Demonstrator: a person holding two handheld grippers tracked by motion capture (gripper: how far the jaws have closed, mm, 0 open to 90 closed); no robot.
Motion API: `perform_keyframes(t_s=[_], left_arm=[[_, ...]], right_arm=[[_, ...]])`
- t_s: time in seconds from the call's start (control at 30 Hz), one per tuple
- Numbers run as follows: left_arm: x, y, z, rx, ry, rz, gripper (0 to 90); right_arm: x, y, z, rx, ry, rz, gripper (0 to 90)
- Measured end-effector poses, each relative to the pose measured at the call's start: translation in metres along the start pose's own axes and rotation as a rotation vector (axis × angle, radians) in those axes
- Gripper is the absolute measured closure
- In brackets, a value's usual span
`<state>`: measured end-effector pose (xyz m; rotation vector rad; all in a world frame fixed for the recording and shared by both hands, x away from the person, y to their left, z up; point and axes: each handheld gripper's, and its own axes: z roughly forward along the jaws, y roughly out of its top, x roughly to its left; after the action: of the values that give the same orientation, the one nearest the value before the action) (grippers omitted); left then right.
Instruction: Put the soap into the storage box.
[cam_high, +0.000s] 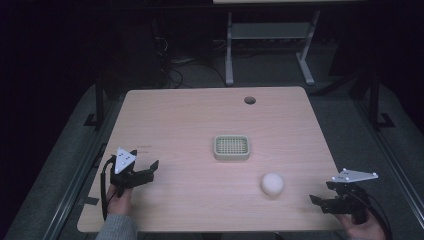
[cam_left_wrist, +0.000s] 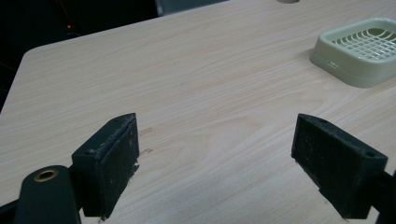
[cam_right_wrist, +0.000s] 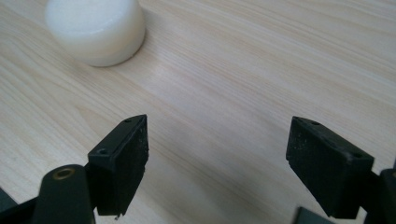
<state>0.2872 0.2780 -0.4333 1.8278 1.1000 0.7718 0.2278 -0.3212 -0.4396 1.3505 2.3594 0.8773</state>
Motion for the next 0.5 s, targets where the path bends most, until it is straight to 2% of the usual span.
perform_keyframes(t_s=[0.47, 0.5], left_arm=[[-0.004, 0.001, 0.001, 0.004, -0.016, 0.011, 14.8], [-0.004, 0.001, 0.001, 0.004, -0.015, 0.014, 14.8]], right_arm=[[0.006, 0.016, -0.009, 0.031, 0.021, -0.034, 18.8], [0.006, 0.017, -0.010, 0.030, 0.019, -0.048, 18.6]])
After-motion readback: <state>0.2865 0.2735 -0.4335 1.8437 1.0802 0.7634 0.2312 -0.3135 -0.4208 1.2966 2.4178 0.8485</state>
